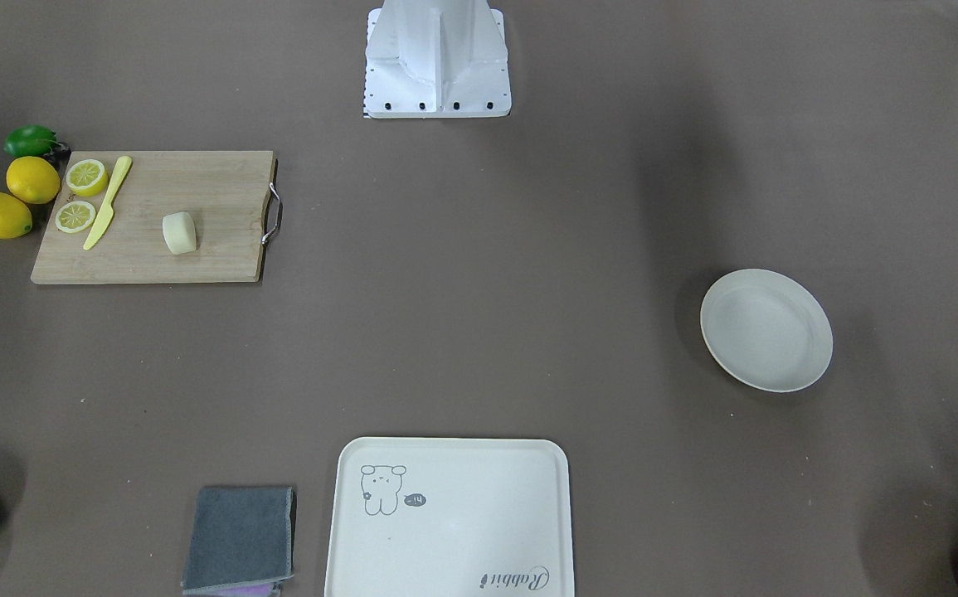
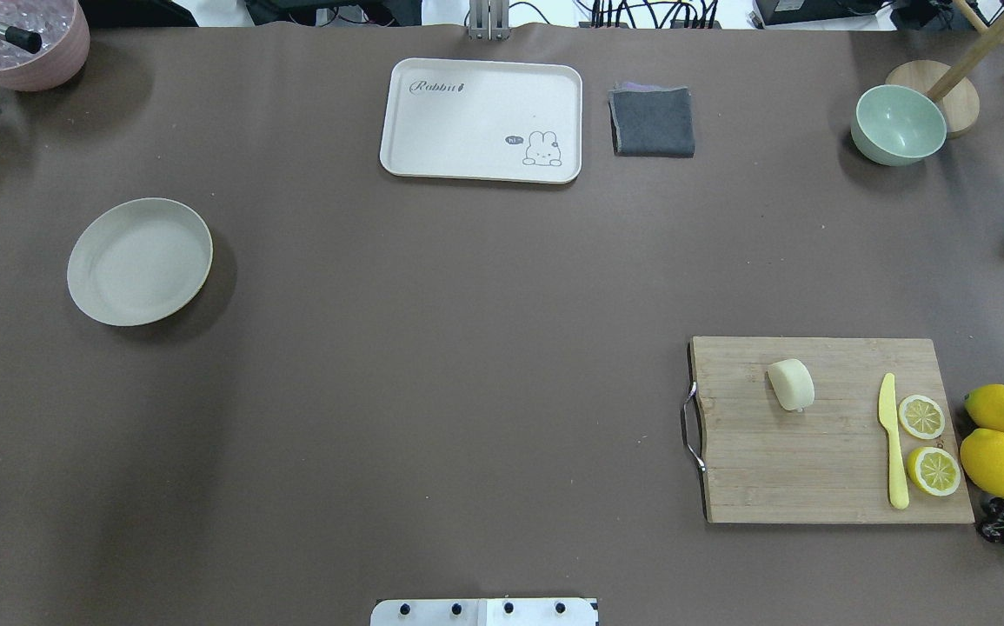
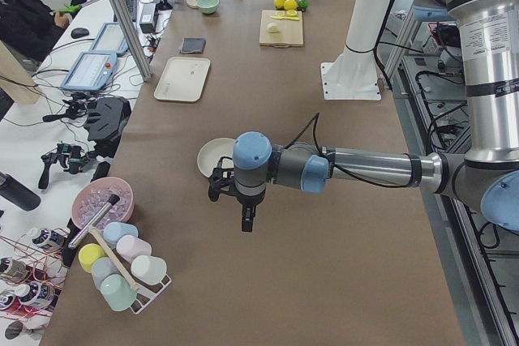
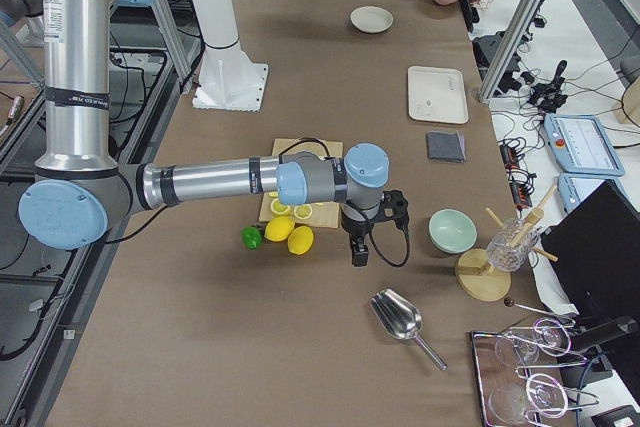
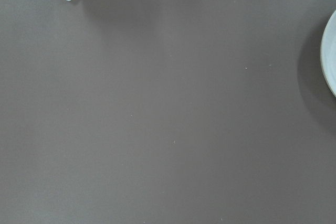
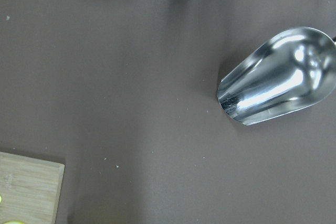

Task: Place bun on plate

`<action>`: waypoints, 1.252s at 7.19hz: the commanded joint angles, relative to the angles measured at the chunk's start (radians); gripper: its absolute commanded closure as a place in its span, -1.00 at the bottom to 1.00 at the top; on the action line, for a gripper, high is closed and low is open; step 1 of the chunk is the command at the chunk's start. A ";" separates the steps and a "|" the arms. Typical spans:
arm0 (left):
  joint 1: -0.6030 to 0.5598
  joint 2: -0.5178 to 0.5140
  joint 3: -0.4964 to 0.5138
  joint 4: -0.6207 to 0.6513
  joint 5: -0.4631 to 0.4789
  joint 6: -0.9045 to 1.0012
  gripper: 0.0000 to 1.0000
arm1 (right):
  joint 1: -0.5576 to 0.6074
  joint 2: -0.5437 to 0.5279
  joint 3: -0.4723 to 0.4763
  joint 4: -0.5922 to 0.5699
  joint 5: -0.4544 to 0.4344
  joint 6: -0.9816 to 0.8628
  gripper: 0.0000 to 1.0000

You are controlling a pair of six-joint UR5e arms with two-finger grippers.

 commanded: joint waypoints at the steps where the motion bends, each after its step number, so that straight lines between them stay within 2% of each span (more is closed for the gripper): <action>1: 0.000 -0.004 0.002 0.001 0.000 -0.001 -0.95 | 0.000 -0.010 0.009 0.000 0.001 0.000 -1.00; 5: 0.008 -0.010 0.005 0.000 -0.001 0.000 -0.95 | -0.005 -0.030 0.037 0.000 0.003 -0.001 -1.00; 6: 0.019 -0.030 0.009 -0.005 -0.001 -0.003 -0.95 | -0.006 -0.031 0.043 -0.001 0.003 -0.001 -1.00; 7: 0.029 -0.082 0.059 -0.008 -0.003 -0.053 -0.95 | -0.008 -0.034 0.045 -0.001 0.003 -0.001 -1.00; 9: 0.150 -0.163 0.100 -0.052 -0.001 -0.192 -0.95 | -0.008 -0.033 0.042 0.000 0.012 0.000 -1.00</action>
